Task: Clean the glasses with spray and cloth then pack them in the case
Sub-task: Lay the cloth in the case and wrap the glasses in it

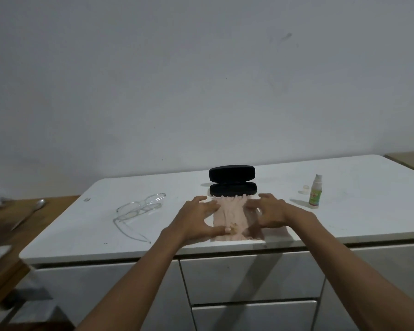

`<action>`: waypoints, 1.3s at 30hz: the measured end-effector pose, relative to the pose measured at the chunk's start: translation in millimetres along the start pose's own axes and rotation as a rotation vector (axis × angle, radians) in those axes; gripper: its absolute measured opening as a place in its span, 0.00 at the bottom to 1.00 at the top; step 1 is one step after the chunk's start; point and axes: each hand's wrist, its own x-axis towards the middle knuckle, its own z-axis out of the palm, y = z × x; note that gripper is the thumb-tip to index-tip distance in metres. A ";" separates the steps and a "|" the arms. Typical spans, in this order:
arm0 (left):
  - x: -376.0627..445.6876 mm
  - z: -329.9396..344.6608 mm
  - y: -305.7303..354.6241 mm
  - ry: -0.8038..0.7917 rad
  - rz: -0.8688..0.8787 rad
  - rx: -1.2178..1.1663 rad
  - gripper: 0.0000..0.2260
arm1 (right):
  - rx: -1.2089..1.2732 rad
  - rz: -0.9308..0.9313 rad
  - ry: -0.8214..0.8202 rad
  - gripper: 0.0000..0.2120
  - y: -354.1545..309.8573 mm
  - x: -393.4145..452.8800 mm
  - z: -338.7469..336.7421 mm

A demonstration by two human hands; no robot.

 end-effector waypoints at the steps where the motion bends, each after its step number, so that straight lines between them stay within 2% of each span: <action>1: -4.1 -2.0 1.8 -0.035 0.032 0.068 0.40 | -0.010 -0.006 -0.023 0.44 -2.3 -4.7 0.6; 8: -20.8 -5.2 7.9 -0.072 0.131 0.295 0.40 | -0.076 -0.009 -0.074 0.48 -0.5 -12.5 1.8; 11: -24.4 -5.9 10.1 -0.053 0.124 0.290 0.40 | -0.097 -0.020 -0.099 0.43 -5.0 -16.4 -5.7; 13: -27.6 -7.3 9.8 -0.040 0.098 0.245 0.40 | -0.049 -0.042 -0.045 0.37 -12.1 -18.0 -9.0; 17: -41.3 -23.9 -1.5 0.071 -0.015 0.105 0.38 | 0.113 -0.156 0.196 0.27 -32.9 -9.1 -6.2; 23: -78.7 -52.6 -51.3 0.237 -0.115 0.025 0.34 | 0.159 -0.301 0.316 0.22 -103.4 22.2 11.4; 29: -130.7 -70.6 -117.7 0.582 -0.130 0.072 0.17 | 0.110 -0.421 0.356 0.16 -172.1 56.9 29.8; 33: -146.9 -68.4 -152.5 0.597 -0.130 0.187 0.24 | 0.076 -0.434 0.416 0.18 -201.0 70.0 38.8; 39: -139.5 -57.1 -168.8 0.590 -0.053 0.225 0.16 | 0.037 -0.427 0.460 0.18 -221.2 90.8 49.2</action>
